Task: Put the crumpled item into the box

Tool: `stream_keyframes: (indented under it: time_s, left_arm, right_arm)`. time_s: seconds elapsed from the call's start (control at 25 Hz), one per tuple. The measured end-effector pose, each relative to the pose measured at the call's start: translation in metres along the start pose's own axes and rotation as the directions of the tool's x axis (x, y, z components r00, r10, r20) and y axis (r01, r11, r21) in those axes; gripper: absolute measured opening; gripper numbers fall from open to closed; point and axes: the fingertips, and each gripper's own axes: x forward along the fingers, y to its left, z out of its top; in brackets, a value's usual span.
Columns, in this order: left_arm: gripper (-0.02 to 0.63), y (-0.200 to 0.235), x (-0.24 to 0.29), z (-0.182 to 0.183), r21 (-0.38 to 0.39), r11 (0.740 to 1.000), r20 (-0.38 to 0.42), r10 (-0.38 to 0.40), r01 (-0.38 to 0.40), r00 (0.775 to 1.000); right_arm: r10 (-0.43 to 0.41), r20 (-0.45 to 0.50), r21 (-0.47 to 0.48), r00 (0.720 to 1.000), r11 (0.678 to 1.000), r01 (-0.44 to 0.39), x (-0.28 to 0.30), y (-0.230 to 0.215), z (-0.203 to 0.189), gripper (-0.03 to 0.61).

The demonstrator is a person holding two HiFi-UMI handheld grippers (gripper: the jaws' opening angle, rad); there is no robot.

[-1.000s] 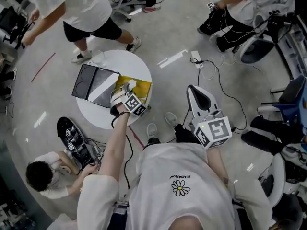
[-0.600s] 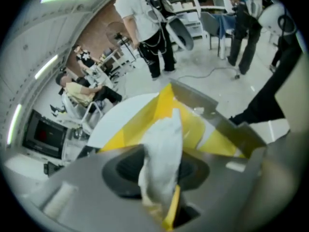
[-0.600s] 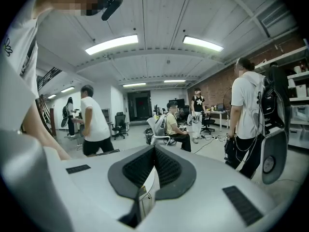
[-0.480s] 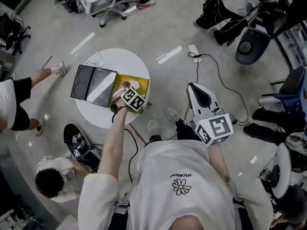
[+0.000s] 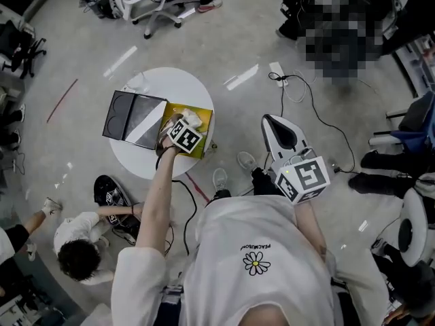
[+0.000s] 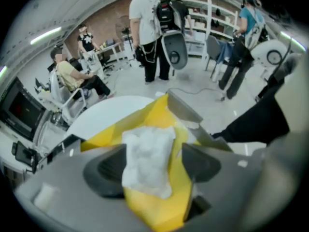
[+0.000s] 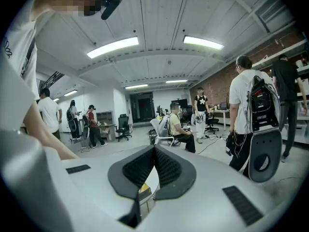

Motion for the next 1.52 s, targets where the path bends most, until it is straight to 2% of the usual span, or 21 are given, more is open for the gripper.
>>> stream_keyframes:
  time_s: [0.16,0.28,0.36,0.44,0.56,0.64,0.76,0.88,1.0,1.16,1.2,1.24,1.28,1.52]
  left_arm:
    - [0.345,0.006,-0.014,0.023,-0.011,1.000,0.061,0.012,-0.011,0.998]
    - [0.345,0.017,-0.037,0.054,-0.009,0.999,0.139,0.054,-0.053,0.989]
    - [0.344,0.029,-0.061,0.078,-0.014,0.995,0.209,0.103,-0.102,0.973]
    - [0.344,0.046,-0.093,0.109,-0.033,0.986,0.295,0.166,-0.163,0.941]
    - [0.301,0.071,-0.156,0.156,-0.072,0.957,0.425,0.284,-0.281,0.859]
    - [0.251,0.081,-0.201,0.181,-0.112,0.931,0.500,0.354,-0.346,0.790]
    - [0.158,0.083,-0.264,0.203,-0.207,0.897,0.598,0.432,-0.391,0.675]
    - [0.084,0.073,-0.315,0.208,-0.288,0.867,0.664,0.486,-0.406,0.568]
    - [0.011,0.056,-0.355,0.203,-0.377,0.836,0.697,0.539,-0.398,0.472]
    - [0.003,0.033,-0.385,0.194,-0.510,0.803,0.731,0.594,-0.309,0.337]
    - [0.002,0.028,-0.387,0.191,-0.532,0.795,0.733,0.604,-0.292,0.312]
    - [0.002,0.024,-0.386,0.188,-0.547,0.788,0.731,0.614,-0.282,0.298]
    - [0.002,0.019,-0.384,0.184,-0.557,0.783,0.727,0.621,-0.277,0.293]
    - [0.002,-0.004,-0.367,0.181,-0.577,0.780,0.723,0.625,-0.241,0.294]
  right_arm:
    - [0.014,0.007,-0.003,1.000,1.000,-0.014,0.003,0.000,0.003,0.002]
    - [0.028,0.011,-0.004,1.000,1.000,-0.028,0.005,0.002,0.002,0.002]
    - [0.038,0.013,-0.007,0.999,0.999,-0.038,0.005,0.005,0.001,0.002]
    - [0.048,0.017,-0.017,0.999,0.999,-0.048,0.006,0.007,0.004,0.002]
    - [0.054,0.025,-0.044,0.998,0.998,-0.053,0.009,0.005,0.011,0.002]
    - [0.052,0.034,-0.067,0.998,0.997,-0.050,0.010,0.003,0.017,0.002]
    - [0.053,0.066,-0.094,0.996,0.994,-0.047,0.012,0.001,0.028,0.002]
    - [0.051,0.107,-0.112,0.993,0.993,-0.039,0.014,-0.002,0.040,0.002]
    - [0.038,0.145,-0.134,0.989,0.991,-0.019,0.014,-0.007,0.054,0.002]
    - [0.014,0.193,-0.156,0.981,0.988,0.017,0.011,-0.016,0.068,0.002]
    - [0.008,0.203,-0.156,0.979,0.988,0.024,0.010,-0.017,0.070,0.002]
    - [0.005,0.211,-0.155,0.977,0.988,0.029,0.010,-0.018,0.071,0.002]
    - [0.003,0.217,-0.154,0.976,0.988,0.032,0.009,-0.019,0.071,0.002]
    - [-0.018,0.224,-0.179,0.974,0.982,0.059,0.001,-0.024,0.068,0.000]
